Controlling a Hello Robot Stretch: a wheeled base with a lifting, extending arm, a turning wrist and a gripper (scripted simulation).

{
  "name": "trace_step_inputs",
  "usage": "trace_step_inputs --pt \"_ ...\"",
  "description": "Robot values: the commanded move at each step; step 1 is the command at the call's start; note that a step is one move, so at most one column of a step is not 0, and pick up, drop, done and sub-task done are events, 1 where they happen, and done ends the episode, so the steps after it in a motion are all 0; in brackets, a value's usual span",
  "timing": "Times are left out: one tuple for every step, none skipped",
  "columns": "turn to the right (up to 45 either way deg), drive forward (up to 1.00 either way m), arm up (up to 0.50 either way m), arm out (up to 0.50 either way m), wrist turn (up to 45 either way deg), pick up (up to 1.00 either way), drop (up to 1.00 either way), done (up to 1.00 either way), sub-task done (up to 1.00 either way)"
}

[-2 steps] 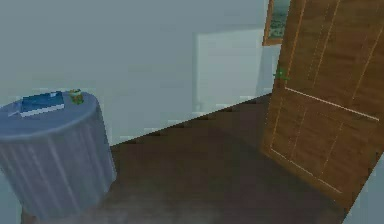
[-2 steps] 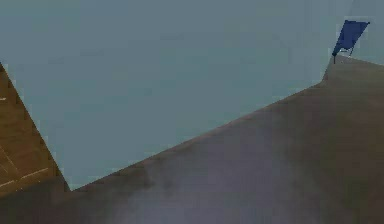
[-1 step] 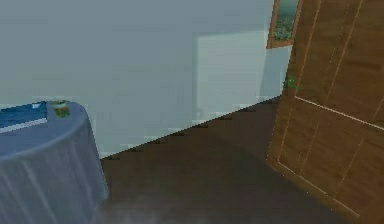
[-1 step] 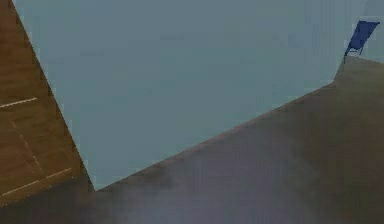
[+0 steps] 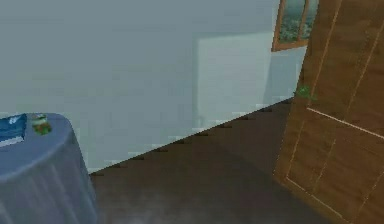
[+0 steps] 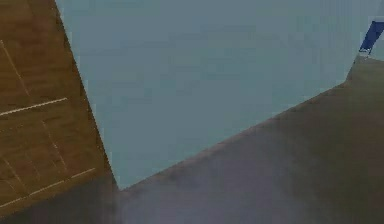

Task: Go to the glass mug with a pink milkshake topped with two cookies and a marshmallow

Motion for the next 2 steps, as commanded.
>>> trace_step_inputs --pt "6.0 0.0 0.0 0.0 0.0 0.0 0.0 0.0 0.0" --pt "0.0 1.0 0.0 0.0 0.0 0.0 0.0 0.0 0.0"
